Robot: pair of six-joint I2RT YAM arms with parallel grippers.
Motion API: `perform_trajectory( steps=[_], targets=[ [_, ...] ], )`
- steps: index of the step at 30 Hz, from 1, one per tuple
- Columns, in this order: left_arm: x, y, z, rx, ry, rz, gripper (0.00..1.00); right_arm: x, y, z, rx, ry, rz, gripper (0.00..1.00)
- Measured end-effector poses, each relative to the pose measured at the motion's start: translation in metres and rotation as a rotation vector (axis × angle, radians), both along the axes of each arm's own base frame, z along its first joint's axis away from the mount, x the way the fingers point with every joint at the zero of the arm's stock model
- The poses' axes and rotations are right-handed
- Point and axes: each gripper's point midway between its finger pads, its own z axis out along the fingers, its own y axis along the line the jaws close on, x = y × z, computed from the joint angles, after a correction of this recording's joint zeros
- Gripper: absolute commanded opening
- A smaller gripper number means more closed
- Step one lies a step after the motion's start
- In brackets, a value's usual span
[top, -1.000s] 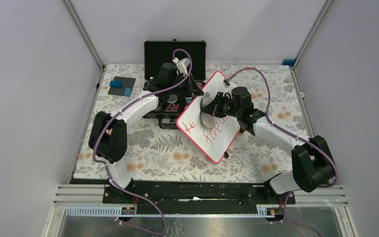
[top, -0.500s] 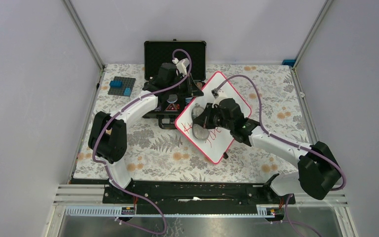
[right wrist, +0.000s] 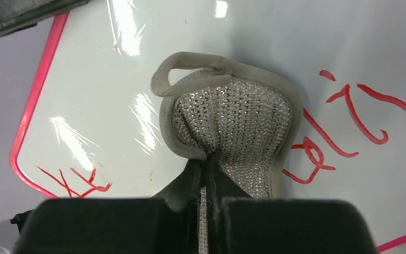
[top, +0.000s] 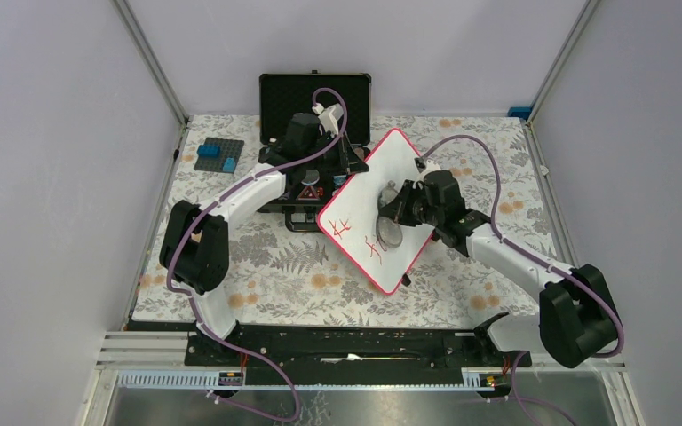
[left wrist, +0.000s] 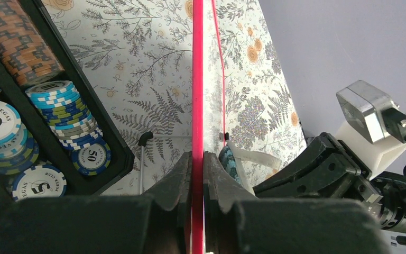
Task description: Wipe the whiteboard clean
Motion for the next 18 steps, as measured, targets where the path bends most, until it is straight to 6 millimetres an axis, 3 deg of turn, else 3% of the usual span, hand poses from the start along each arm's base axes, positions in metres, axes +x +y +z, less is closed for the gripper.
perform_trajectory(
  steps=[3, 7, 11, 18],
  targets=[
    [0.0, 0.0, 0.0, 0.001, 0.001, 0.002, 0.0, 0.0, -0.004, -0.005, -0.017, 0.008, 0.002, 0.0],
    [0.0, 0.001, -0.001, 0.004, 0.006, 0.002, 0.0, -0.009, 0.008, -0.007, -0.042, -0.008, 0.029, 0.0],
    [0.0, 0.003, -0.003, 0.009, 0.014, 0.006, 0.0, -0.027, 0.035, 0.0, -0.068, -0.047, 0.095, 0.0],
    [-0.001, 0.002, -0.002, 0.005, 0.011, -0.003, 0.0, -0.065, 0.103, 0.028, -0.031, -0.082, 0.297, 0.0]
  ],
)
